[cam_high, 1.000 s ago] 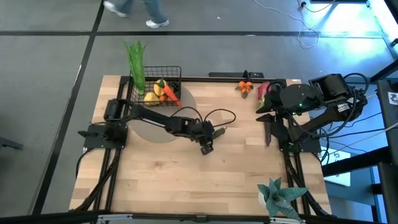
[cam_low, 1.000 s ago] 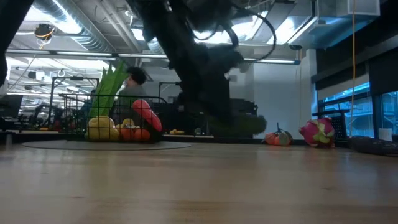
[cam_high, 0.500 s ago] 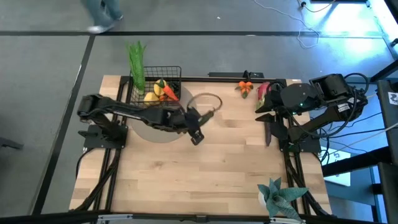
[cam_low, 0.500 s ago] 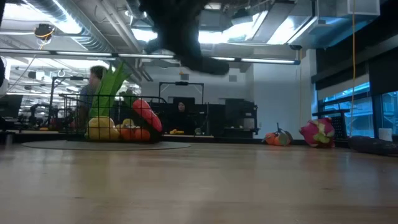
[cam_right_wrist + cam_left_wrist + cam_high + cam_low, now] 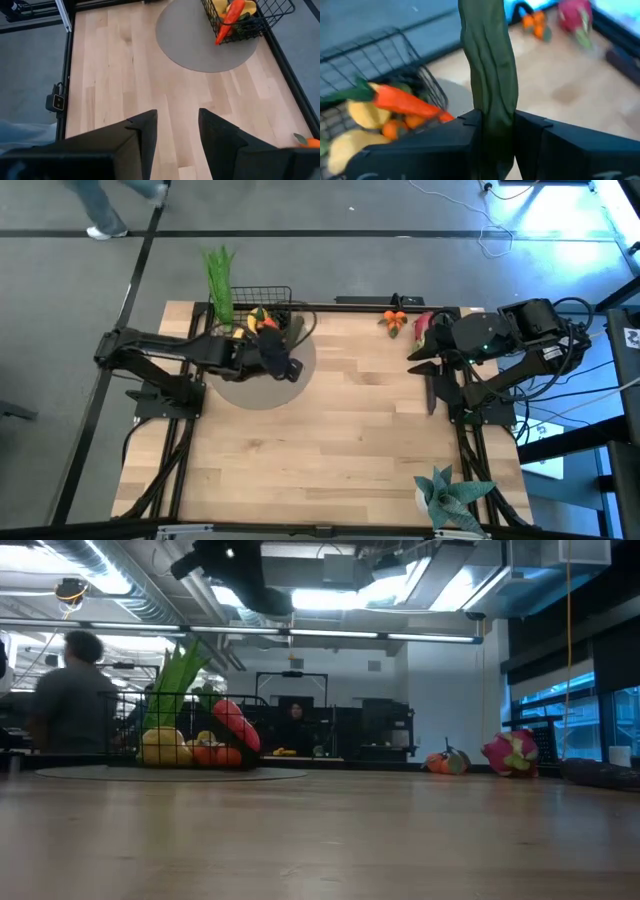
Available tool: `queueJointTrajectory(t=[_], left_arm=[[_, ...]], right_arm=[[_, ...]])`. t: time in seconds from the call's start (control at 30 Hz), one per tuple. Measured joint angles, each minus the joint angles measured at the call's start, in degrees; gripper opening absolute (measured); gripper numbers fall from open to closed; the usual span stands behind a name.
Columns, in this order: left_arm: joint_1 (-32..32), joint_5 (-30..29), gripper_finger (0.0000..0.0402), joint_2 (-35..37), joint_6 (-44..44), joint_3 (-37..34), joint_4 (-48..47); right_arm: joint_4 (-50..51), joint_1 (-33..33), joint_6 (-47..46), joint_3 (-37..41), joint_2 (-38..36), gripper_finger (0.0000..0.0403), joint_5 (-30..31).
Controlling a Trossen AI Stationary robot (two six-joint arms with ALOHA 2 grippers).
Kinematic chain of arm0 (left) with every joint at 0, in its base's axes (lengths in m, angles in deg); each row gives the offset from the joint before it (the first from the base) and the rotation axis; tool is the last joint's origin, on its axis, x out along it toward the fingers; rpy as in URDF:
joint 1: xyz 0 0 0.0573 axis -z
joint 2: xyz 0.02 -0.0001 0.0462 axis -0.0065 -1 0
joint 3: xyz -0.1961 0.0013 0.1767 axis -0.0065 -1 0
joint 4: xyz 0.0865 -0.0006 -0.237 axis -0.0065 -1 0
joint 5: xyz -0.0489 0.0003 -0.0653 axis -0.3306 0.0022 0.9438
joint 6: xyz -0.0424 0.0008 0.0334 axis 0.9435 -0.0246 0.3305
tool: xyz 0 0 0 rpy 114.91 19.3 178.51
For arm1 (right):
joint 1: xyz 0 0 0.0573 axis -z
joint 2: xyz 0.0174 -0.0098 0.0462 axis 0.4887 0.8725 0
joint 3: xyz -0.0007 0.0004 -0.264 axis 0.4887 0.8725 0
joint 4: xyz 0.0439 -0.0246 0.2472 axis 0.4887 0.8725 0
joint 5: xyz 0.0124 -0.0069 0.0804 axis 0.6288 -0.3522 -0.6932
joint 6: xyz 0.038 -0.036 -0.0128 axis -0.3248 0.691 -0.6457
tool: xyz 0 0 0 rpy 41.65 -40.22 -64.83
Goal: Build produce basket
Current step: Put the green chili pepper into the wire basket
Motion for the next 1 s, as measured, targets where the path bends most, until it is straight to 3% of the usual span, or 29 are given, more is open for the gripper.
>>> queueJointTrajectory(t=[0.1, 0.27, 0.5, 0.63, 1.0], left_arm=[[-0.59, -3.57, 0.0053, 1.23, 3.72, -0.05, -4.5], [-2.82, -8.84, 0.0053, 1.59, 9.92, -0.05, -11.76], [-10.02, -10.13, 0.0053, 0.66, 13.11, 0.0, -16.93], [-15.94, -9.23, 0.0053, -0.33, 12.16, 0.0, -17.68], [-32.61, 1.04, 0.0053, -6.07, 2.9, -0.01, -17.19]], right_arm=[[-0.67, 0.0, 0.3, 0.0, 0.02, 0.0132, 1.27], [-0.99, -0.02, 1.32, 0.0, 0.02, 0.0132, 8.93], [-0.94, 0.0, 1.53, 0.0, 0.02, 0.0132, 13.07], [-0.92, 0.0, 1.53, 0.0, 0.02, 0.0132, 13.07], [-0.9, -0.02, 2.4, 0.0, 0.02, 0.0132, 13.09]])
